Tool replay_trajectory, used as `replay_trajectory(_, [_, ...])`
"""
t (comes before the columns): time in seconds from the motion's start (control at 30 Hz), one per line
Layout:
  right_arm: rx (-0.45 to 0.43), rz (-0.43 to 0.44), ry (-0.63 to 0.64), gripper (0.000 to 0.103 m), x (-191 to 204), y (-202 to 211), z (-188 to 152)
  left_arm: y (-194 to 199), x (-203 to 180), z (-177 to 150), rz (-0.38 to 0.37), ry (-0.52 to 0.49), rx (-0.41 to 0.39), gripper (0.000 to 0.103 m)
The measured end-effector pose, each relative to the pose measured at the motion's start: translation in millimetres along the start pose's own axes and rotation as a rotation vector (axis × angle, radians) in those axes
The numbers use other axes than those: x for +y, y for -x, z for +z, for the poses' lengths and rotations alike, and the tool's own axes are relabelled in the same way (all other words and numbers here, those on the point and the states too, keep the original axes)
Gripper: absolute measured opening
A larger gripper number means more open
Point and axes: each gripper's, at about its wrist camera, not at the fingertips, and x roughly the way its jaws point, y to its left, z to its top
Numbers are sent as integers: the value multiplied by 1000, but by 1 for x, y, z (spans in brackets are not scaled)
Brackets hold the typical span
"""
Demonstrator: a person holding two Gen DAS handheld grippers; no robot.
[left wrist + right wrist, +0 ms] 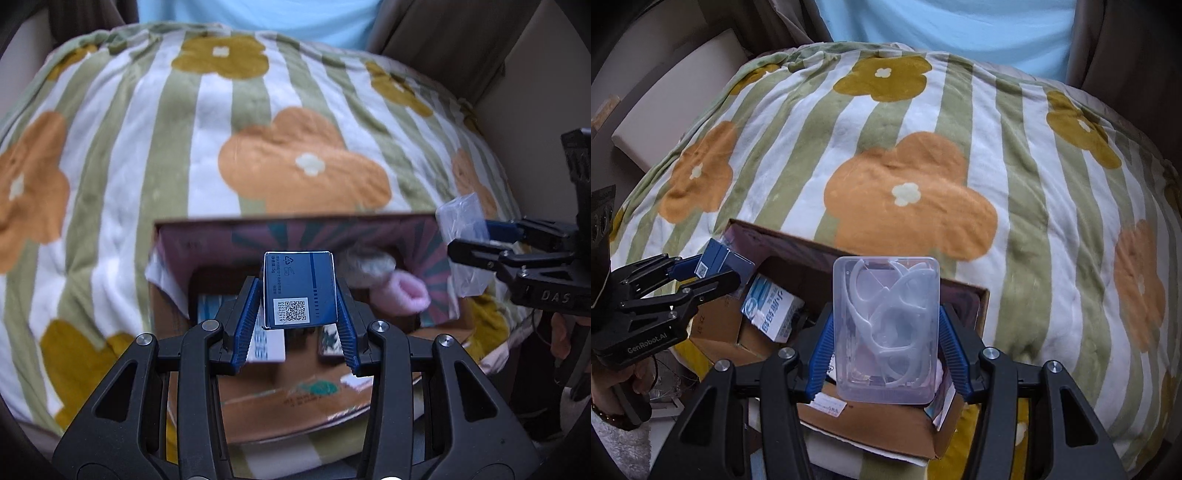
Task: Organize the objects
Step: 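Lift and carry the blue box and floss-pick case over the cardboard box, then open both tools to drop the blue box and case into the box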
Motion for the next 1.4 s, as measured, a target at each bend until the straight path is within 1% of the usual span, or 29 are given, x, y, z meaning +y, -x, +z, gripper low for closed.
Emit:
replay_trajectory(0.13, [39,-4,0,50,3,-14,-19,-18,1,-20,-6,9,46,37])
replay_trajectory(0.23, [51,-5,0,50,4,-19,-25,-22,-1,-28,-7,9,54,36])
replay_trajectory(0.43, [58,-26,17,50,6,-22,-27,-21,-9,-26,-1,-18,60,36])
replay_trajectory(0.53, [66,-13,9,50,5,-24,-27,-19,-12,-22,14,-39,57,37])
replay_trajectory(0.67, [58,-13,-9,50,4,-25,-25,-16,-14,-17,13,-43,51,37])
replay_trajectory(0.7, [60,-11,-12,50,4,-26,-25,-14,-15,-17,7,-48,49,40])
replay_trajectory(0.73, [60,-11,-16,50,3,-27,-25,-13,-15,-16,1,-53,46,45])
replay_trajectory(0.77, [59,-12,-18,51,3,-28,-24,-12,-17,-15,-3,-59,45,76])
replay_trajectory(0.8, [57,-9,-22,57,3,-29,-24,-10,-19,-14,-1,-66,38,101])
replay_trajectory(0.83, [50,-6,-31,69,2,-28,-24,-8,-20,-13,-4,-72,21,103])
replay_trajectory(0.87, [37,-3,-44,75,0,-28,-24,-7,-21,-13,-17,-73,15,103])
replay_trajectory(0.9, [28,-2,-57,87,-2,-27,-24,-7,-21,-12,-24,-69,18,103])
replay_trajectory(0.93, [36,9,-66,94,-5,-28,-23,-8,-20,-11,-22,-65,21,103])
replay_trajectory(0.97, [51,21,-70,97,-6,-31,-23,-8,-19,-11,-19,-61,21,103])
replay_trajectory(1.0, [67,32,-77,102,-8,-33,-23,-7,-19,-10,-18,-58,21,103])
replay_trajectory(1.13, [59,12,-83,102,-10,-34,-25,-6,-16,-10,-23,-41,21,103])
replay_trajectory(1.27, [55,32,-95,102,-12,-35,-25,-5,-16,-10,-20,-38,18,103])
replay_trajectory(1.4, [53,25,-93,102,-11,-35,-25,-5,-17,-8,-18,-39,19,103])
